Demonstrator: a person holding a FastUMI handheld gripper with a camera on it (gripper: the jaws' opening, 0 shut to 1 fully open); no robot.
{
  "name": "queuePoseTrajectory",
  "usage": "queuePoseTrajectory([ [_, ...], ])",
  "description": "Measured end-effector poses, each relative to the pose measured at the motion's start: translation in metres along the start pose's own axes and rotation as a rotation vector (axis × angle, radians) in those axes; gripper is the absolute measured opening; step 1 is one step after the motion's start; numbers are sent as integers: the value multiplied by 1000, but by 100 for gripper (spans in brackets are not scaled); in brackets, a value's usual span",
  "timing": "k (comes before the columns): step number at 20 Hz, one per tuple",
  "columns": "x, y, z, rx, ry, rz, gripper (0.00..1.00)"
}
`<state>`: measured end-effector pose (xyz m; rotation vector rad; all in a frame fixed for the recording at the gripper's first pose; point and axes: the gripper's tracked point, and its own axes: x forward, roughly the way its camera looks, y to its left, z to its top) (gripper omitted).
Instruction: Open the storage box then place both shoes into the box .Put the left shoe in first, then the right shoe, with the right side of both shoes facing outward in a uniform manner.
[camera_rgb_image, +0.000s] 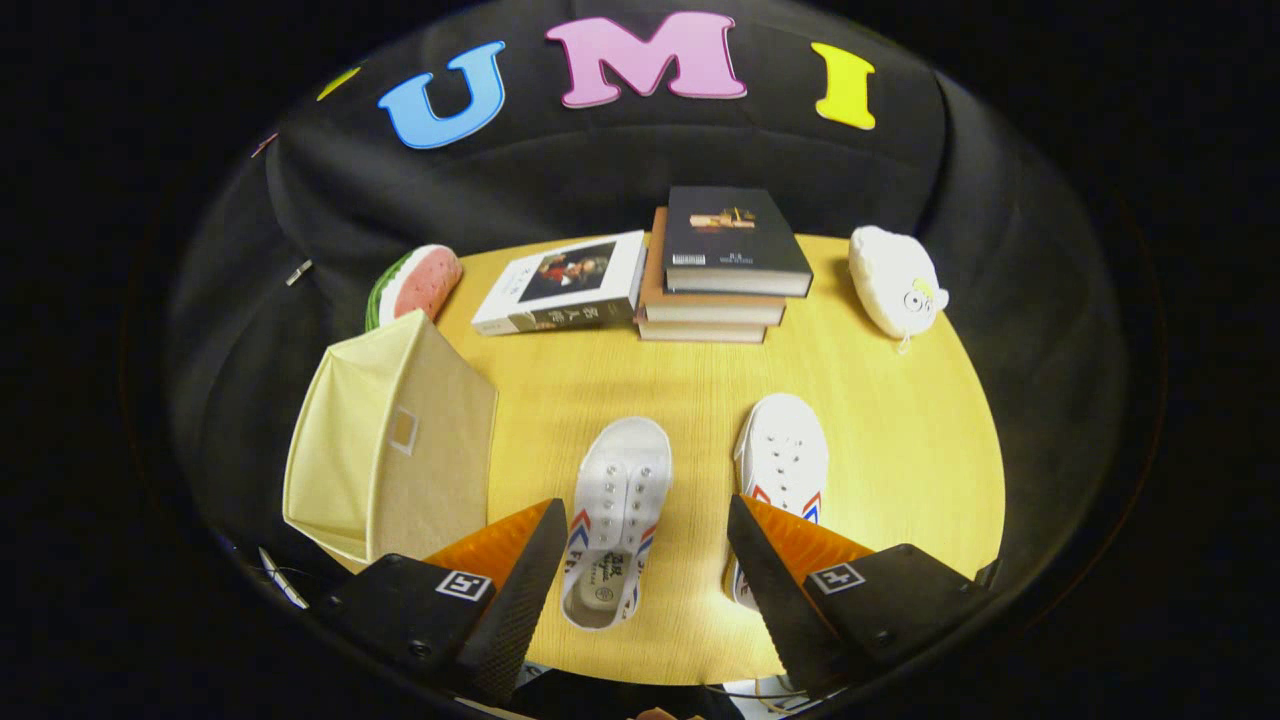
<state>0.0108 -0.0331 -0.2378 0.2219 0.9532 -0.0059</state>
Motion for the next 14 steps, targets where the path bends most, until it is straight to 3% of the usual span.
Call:
queuePoseTrajectory([
  [5,45,-13,-46,33,131,19,99],
  [14,106,-9,-58,107,220,59,98],
])
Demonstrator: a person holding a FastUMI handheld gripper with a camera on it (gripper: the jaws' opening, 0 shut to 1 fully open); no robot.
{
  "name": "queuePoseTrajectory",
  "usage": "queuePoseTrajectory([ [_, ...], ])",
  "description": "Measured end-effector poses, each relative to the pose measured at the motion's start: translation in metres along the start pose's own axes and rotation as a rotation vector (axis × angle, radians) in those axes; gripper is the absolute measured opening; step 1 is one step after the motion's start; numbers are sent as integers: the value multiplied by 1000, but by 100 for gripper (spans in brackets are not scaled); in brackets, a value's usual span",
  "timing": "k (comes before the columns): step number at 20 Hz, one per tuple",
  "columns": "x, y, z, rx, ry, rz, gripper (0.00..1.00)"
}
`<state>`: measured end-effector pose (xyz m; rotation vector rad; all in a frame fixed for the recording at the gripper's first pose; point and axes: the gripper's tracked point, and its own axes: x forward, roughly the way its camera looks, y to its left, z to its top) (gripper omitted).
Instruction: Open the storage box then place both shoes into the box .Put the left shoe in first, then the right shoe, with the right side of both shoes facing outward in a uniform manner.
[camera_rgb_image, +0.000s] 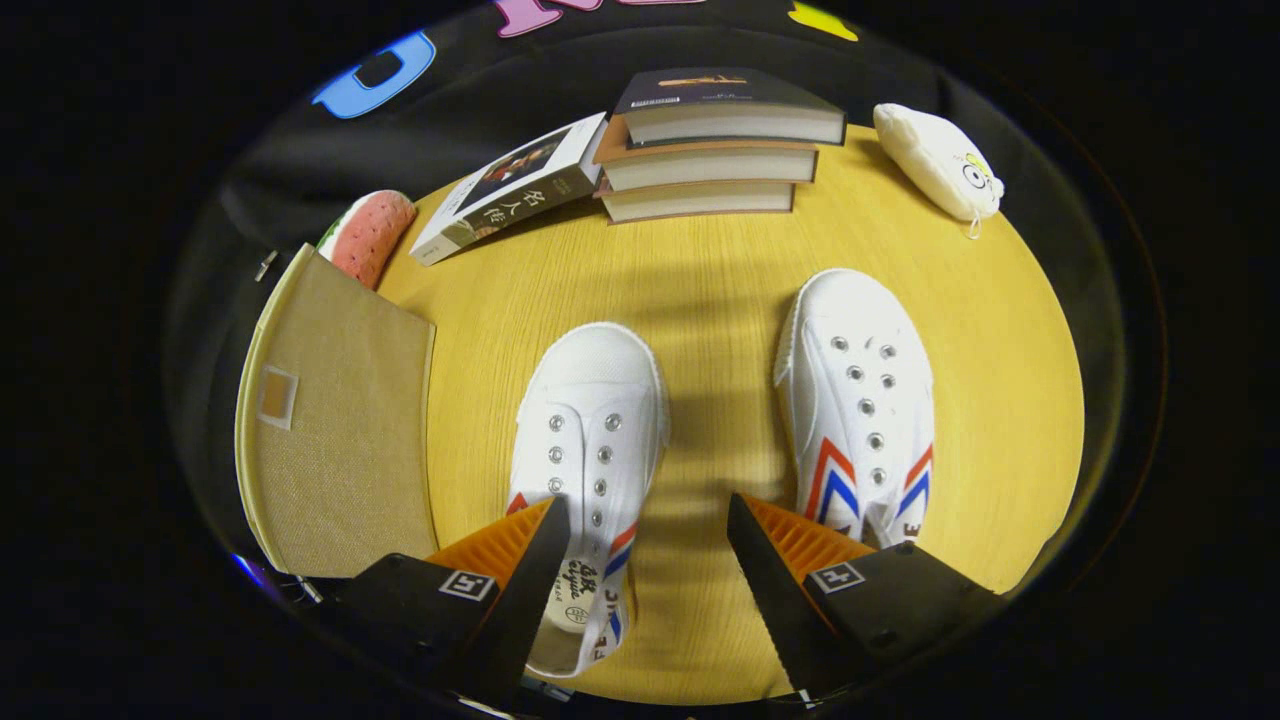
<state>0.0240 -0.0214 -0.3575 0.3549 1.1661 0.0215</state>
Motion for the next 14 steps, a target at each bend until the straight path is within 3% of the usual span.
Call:
queuePoseTrajectory([
  [1,7,4,-2,19,18,17,96],
  [3,11,14,-3,95,55,74,82],
  [5,11,17,-4,144,84,91,55],
  [7,10,17,-3,128,81,93,42],
  [9,9,15,-4,121,77,91,35],
  [11,11,12,-4,156,80,95,23],
  [12,9,11,-4,167,85,109,13],
  [14,6,13,-3,198,93,130,9],
])
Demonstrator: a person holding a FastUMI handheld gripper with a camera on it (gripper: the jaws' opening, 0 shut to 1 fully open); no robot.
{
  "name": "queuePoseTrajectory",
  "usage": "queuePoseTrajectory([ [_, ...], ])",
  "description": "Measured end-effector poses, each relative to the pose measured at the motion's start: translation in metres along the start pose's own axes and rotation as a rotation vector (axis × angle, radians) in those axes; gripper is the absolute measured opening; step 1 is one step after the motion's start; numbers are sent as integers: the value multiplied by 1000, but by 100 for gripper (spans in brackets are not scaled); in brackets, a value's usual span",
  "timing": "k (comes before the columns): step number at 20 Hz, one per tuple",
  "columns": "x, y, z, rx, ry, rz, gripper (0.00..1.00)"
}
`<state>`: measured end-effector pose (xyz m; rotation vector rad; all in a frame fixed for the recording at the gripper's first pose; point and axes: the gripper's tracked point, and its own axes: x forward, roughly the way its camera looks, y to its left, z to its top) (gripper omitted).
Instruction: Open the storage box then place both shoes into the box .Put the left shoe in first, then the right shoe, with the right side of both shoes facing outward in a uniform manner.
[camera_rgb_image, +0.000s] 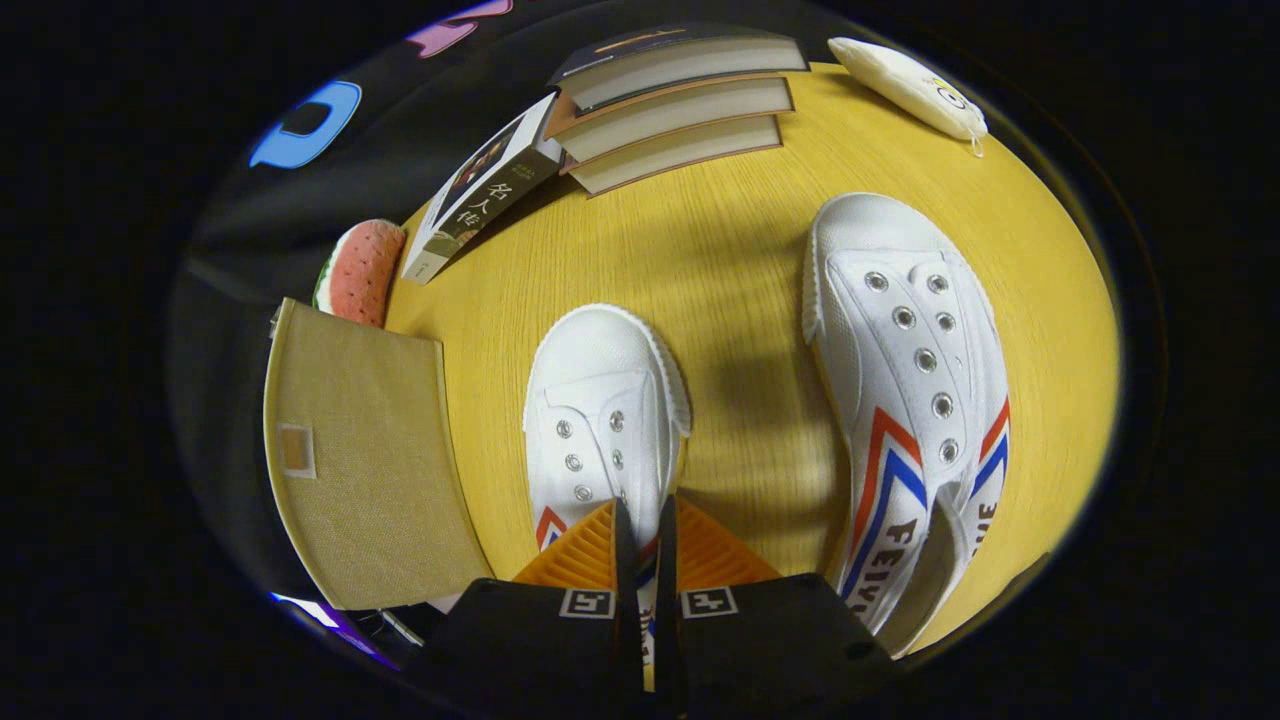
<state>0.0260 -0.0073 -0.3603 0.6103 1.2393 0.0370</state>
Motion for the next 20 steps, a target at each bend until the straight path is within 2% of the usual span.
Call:
queuePoseTrajectory([
  [5,-16,15,-13,29,23,20,9],
  [10,-43,38,-13,32,-13,47,9],
  [16,-93,58,-5,-13,-94,35,8],
  [20,-135,81,-2,49,-142,90,9],
])
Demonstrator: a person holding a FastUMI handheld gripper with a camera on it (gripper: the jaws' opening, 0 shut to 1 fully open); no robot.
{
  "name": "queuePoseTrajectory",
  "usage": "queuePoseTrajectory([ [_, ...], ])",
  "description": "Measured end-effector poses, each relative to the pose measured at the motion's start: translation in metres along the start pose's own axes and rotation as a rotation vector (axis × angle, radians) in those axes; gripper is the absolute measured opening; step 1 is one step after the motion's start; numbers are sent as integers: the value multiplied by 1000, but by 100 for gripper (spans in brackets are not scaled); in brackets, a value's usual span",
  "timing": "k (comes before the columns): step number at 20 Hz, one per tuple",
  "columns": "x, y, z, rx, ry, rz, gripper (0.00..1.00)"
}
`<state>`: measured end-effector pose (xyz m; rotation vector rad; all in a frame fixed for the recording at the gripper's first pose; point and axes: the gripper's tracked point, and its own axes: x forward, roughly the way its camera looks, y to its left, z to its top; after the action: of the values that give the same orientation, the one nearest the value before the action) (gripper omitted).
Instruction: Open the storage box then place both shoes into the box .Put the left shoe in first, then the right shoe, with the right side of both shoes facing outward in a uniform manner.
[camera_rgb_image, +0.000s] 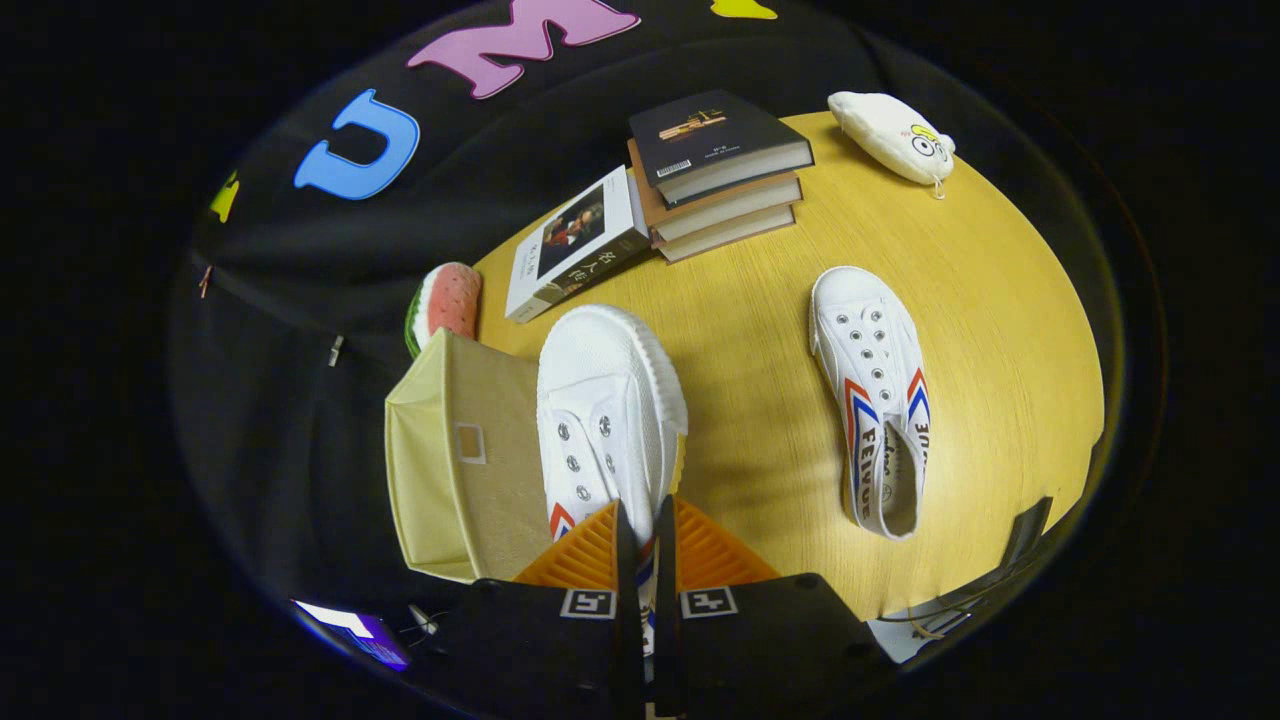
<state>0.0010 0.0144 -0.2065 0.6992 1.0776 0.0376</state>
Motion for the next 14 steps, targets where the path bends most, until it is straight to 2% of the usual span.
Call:
queuePoseTrajectory([
  [6,-58,78,18,1,-65,124,9],
  [7,-70,94,9,-4,-69,151,8],
  [10,-65,139,6,-27,-54,206,9],
  [14,-31,185,-11,-70,-14,216,9],
])
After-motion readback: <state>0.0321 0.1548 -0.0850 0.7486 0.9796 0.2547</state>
